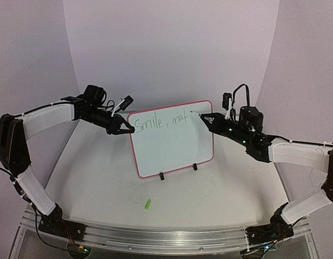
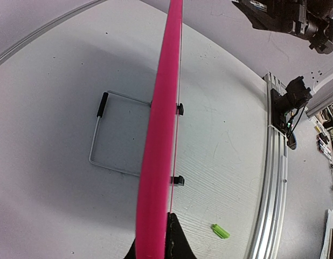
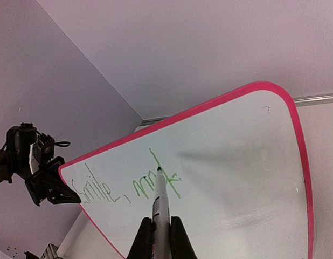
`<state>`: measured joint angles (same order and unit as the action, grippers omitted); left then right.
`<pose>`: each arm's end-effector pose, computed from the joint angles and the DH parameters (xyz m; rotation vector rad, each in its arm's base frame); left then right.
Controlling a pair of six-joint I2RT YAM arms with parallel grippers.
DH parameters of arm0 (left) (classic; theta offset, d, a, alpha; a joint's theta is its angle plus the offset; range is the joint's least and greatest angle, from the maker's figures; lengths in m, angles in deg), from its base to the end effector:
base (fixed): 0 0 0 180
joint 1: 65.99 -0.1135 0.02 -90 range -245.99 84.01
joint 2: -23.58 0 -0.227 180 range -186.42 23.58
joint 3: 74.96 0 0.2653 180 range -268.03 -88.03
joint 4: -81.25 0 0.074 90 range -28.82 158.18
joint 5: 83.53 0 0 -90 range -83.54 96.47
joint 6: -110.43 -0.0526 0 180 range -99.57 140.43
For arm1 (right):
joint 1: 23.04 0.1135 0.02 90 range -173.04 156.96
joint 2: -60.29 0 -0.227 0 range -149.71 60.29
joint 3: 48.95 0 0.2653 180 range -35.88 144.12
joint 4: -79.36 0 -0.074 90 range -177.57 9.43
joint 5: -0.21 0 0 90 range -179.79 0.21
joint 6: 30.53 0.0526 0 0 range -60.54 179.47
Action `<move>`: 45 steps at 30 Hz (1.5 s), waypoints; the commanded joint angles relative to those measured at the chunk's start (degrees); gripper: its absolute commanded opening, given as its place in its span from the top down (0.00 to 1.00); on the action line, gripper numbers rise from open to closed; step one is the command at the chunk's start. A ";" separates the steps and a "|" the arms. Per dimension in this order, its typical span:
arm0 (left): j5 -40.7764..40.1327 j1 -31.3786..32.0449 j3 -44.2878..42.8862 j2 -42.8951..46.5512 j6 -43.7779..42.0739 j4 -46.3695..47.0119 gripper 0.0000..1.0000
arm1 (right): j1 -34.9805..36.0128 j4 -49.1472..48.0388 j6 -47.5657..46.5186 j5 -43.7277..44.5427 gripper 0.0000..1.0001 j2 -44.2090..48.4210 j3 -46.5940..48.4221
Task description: Write a sentence on the whiteboard
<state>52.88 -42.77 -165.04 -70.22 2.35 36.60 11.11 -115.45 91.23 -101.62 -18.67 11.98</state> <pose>0.3278 -0.1821 0.2404 1.1465 1.9932 -1.0106 0.2870 0.2077 0.2471 -0.2047 1.7197 1.0362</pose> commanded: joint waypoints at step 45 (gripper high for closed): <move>-7.57 -0.28 -0.59 0.29 -4.68 -0.28 1.00 | -0.23 0.00 -1.71 6.27 1.00 -3.62 4.04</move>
<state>52.83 -42.79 -165.04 -70.22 2.76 36.59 11.13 -114.42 90.42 -97.93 -23.15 13.29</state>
